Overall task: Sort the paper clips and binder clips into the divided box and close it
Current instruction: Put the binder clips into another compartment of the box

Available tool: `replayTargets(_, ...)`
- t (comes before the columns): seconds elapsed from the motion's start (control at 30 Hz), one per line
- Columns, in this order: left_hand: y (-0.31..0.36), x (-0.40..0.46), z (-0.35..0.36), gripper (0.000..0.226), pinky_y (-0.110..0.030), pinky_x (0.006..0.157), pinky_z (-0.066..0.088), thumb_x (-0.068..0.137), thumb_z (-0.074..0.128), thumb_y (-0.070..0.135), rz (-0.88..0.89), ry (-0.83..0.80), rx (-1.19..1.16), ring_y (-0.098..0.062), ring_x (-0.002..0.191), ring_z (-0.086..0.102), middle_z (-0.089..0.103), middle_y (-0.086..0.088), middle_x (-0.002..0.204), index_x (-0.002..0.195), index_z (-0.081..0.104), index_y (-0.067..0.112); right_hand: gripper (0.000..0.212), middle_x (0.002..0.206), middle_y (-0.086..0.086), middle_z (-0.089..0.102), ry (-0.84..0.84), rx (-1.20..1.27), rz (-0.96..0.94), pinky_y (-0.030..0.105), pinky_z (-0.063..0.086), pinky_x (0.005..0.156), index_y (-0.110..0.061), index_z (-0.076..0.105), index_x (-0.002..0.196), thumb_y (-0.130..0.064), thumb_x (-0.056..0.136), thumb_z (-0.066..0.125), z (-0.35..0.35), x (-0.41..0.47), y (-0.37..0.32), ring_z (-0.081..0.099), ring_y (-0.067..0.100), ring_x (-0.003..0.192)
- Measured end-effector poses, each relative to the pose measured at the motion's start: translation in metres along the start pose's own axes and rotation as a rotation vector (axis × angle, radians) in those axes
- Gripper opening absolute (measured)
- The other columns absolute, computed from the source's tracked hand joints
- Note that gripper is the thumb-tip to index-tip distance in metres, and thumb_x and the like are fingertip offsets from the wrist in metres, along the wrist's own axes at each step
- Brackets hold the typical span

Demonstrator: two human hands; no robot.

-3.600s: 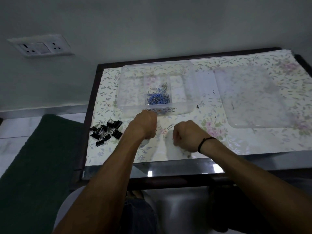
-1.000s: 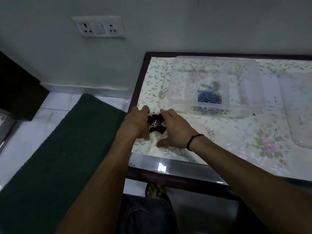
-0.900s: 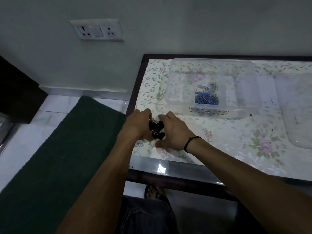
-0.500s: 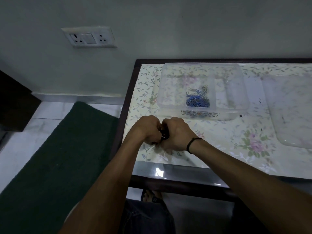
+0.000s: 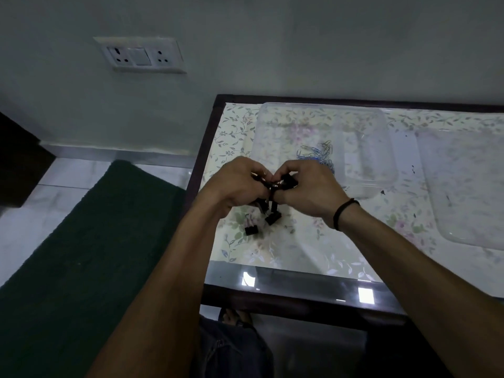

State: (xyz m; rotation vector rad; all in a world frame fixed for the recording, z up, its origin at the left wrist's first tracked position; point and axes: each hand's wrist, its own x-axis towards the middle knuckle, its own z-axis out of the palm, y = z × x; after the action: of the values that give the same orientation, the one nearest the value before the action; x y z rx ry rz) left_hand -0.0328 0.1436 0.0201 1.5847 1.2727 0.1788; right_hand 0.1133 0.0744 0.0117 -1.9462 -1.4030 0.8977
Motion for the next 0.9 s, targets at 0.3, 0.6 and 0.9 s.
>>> replayTargets(0.3,0.036,0.020,0.001,0.026,-0.044,0.075,0.064,0.073,0.070,-0.004,0.139,0.239,-0.199,-0.027,0.080,0.076,0.076,-0.011,0.086,0.082,0.077,0.020,0.020,0.076,-0.002,0.074,0.231,0.136,-0.033,0.020,0.053,0.056,-0.024,0.074,0.089,-0.018,0.071,0.080,-0.026,0.026,-0.015,0.068,0.008,0.063)
replayTargets(0.6,0.031,0.039,0.016,0.027,-0.043,0.086,0.062,0.083,0.066,-0.003,0.068,0.272,-0.174,-0.024,0.094,0.072,0.071,-0.005,0.096,0.088,0.070,0.023,0.039,0.104,-0.003,0.074,0.144,0.142,0.026,0.022,0.054,0.079,-0.024,0.070,0.115,-0.013,0.078,0.073,-0.009,0.043,0.001,0.069,0.011,0.094)
replayTargets(0.9,0.027,0.043,0.013,0.049,-0.035,0.094,0.058,0.083,0.067,0.004,0.032,0.218,-0.057,-0.021,0.106,0.069,0.070,-0.010,0.119,0.131,0.064,0.017,0.045,0.124,0.006,0.068,0.007,0.109,0.061,0.029,0.055,0.091,-0.012,0.060,0.131,-0.016,0.086,0.068,-0.015,0.039,-0.001,0.065,0.021,0.115)
